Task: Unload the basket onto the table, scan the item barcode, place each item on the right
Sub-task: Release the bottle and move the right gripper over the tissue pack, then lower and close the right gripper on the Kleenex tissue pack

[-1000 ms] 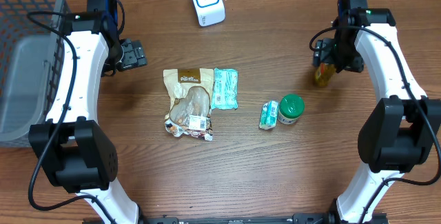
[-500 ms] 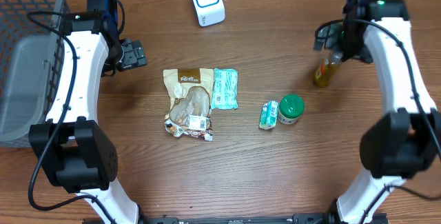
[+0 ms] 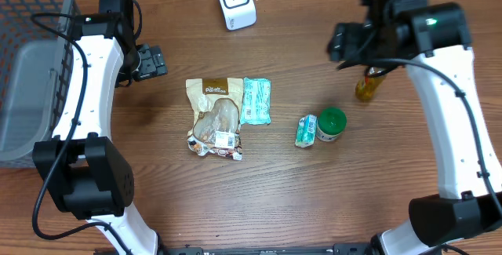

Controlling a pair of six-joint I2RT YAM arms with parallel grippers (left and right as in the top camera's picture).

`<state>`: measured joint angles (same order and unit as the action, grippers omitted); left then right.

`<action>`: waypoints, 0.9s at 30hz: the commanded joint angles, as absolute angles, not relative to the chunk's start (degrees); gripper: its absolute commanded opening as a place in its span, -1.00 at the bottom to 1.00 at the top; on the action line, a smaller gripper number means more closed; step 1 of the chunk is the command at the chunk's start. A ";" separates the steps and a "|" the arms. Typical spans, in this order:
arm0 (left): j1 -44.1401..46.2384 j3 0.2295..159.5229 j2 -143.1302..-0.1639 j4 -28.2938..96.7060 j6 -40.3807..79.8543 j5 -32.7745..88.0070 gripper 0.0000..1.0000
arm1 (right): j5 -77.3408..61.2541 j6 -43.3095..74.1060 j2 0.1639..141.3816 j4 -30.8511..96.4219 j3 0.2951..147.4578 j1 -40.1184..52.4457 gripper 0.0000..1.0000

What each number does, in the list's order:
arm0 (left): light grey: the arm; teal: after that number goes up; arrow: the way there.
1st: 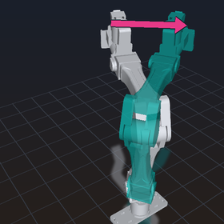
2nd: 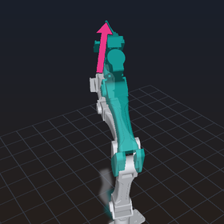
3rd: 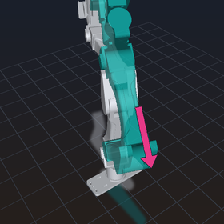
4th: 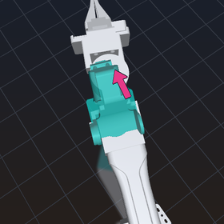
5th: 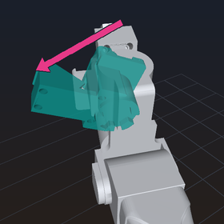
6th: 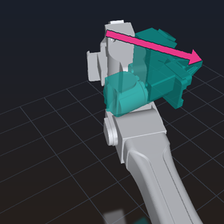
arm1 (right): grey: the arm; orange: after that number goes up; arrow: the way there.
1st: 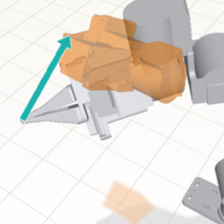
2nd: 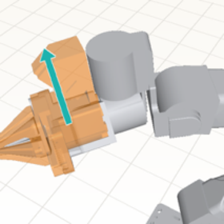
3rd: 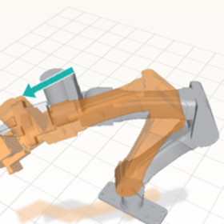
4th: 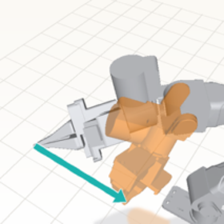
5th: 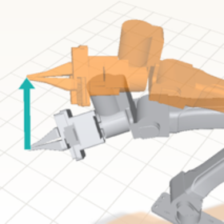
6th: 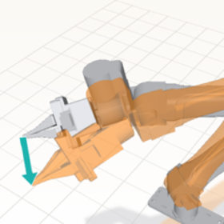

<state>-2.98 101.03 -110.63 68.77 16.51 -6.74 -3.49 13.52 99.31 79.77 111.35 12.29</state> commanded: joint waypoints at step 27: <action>-2.59 101.95 -109.73 68.73 16.29 -7.49 0.99 | 11.57 44.01 102.30 91.37 106.19 35.33 0.25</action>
<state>-2.98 101.03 -110.63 68.79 16.49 -6.74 5.30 38.15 102.30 91.55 109.43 33.19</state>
